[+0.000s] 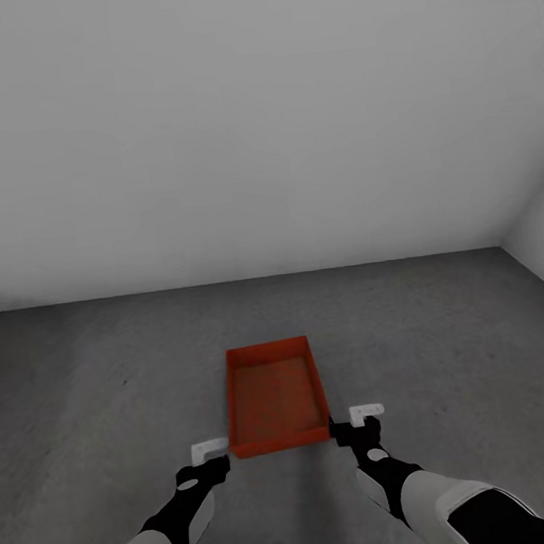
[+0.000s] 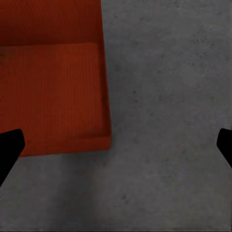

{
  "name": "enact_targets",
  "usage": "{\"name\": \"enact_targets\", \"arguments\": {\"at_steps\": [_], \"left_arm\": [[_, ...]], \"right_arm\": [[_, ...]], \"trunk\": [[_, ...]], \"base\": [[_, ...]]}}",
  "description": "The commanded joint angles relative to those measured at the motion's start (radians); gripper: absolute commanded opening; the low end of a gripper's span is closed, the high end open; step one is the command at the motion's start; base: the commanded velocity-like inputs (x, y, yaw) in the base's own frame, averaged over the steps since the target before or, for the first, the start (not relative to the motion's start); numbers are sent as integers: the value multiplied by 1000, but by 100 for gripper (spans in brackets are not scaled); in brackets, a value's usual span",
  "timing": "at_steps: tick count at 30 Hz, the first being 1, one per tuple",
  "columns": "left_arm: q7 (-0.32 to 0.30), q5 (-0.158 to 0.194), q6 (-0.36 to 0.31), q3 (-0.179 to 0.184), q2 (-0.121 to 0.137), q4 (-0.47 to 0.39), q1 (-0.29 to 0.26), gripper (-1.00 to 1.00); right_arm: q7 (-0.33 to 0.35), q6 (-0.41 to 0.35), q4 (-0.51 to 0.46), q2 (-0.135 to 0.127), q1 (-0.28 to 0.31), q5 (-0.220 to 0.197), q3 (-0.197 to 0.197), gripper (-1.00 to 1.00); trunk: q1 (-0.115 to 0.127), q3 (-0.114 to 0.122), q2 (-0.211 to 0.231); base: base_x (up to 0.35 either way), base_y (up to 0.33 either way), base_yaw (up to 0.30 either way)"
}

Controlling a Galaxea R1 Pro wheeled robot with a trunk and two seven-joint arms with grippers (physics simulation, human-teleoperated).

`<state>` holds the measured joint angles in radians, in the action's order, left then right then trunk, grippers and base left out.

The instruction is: Move the two storage containers from the living room to the garage. In the garage, place one container on the floor and stack the other container on top of it (either order is fine).

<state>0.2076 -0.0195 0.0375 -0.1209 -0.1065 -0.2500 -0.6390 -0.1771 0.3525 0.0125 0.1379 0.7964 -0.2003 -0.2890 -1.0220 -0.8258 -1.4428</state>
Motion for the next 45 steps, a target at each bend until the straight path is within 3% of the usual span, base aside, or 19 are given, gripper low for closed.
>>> {"name": "enact_targets", "arguments": {"at_steps": [1,10,27,30,33,36,38,45], "left_arm": [[1,-2,4,-6,-1,1,0,100],[0,-2,5,-6,0,2,-1,100],[-1,-2,5,-6,9,4,0,100],[-1,0,5,-6,26,5,-1,100],[-6,2,6,-6,50,20,-1,100],[-10,2,7,-7,82,63,-1,100],[-11,2,7,-6,98,87,-1,100],[-10,5,6,-7,153,196,0,100]], "right_arm": [[-2,3,1,1,1,-9,-9,100],[-2,10,1,2,1,-9,-9,100],[1,16,3,-2,1,-9,-9,100],[4,10,3,-7,1,-8,-9,100],[7,3,7,-39,1,-9,-11,100],[10,-1,16,-94,-2,-11,-11,100],[11,-2,19,-114,-13,-13,-11,100],[12,-4,21,-131,-113,-9,-12,100]], "trunk": [[1,-1,0],[1,-1,0],[1,-1,0],[1,-1,0],[1,-1,0],[1,-1,0],[1,-1,0],[1,-1,0]], "base": [[-346,0,0],[-284,0,0],[-25,0,0],[0,0,0],[0,0,0],[0,0,0],[0,0,0],[0,0,0]]}}
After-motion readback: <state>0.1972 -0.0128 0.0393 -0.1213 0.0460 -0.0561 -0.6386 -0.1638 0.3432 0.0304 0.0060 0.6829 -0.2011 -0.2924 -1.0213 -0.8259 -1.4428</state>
